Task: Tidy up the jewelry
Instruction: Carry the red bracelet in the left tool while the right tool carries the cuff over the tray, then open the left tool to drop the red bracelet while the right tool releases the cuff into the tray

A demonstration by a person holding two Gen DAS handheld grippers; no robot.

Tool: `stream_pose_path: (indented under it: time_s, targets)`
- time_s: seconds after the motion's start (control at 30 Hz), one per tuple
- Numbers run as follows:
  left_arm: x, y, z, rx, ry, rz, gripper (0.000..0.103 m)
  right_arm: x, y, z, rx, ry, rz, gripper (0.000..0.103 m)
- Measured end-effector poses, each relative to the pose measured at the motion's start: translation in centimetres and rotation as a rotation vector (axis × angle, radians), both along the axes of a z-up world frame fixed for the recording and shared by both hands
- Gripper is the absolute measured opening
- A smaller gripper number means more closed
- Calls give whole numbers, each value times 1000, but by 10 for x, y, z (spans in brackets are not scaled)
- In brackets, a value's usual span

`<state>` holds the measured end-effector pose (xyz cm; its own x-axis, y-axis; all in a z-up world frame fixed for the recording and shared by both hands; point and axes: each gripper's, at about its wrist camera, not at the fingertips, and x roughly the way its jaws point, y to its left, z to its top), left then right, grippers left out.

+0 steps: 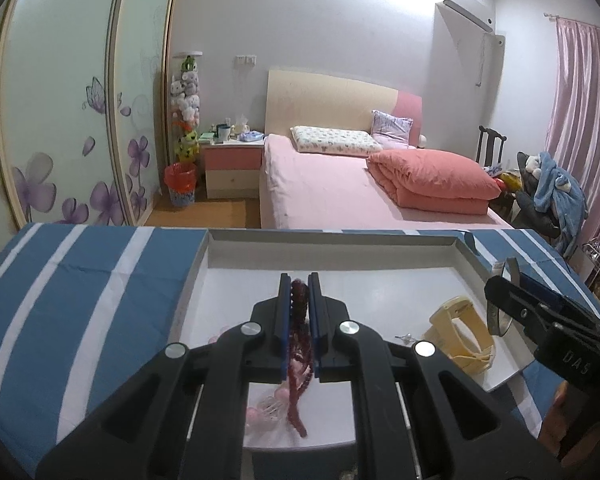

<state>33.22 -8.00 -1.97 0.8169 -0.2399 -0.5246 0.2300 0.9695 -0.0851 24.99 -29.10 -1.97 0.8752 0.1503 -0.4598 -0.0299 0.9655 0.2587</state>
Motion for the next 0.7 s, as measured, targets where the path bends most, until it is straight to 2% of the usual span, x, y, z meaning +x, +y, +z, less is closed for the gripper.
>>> stream_pose_path:
  time_s: [0.13, 0.3, 0.33, 0.37, 0.4, 0.5, 0.7]
  targets:
    - [2, 4, -2, -15, 3, 14, 28, 4, 4, -5, -14, 38, 1, 68]
    - [1, 11, 4, -29, -4, 34, 30, 15, 7, -9, -16, 91, 4, 68]
    - [0, 12, 6, -29, -6, 38, 32, 15, 6, -9, -13, 91, 1, 71]
    - [0, 12, 8, -29, -9, 40, 33, 14, 6, -8, -14, 87, -1, 78]
    - [-2, 14, 10, -29, -13, 44, 35, 11, 7, -7, -17, 75, -3, 79]
    - [-9, 20, 16, -26, -25, 54, 39, 7, 7, -2, -16, 52, -3, 79]
    - [-33, 44, 24, -6, -38, 74, 41, -13, -1, 15, 2, -9, -8, 79]
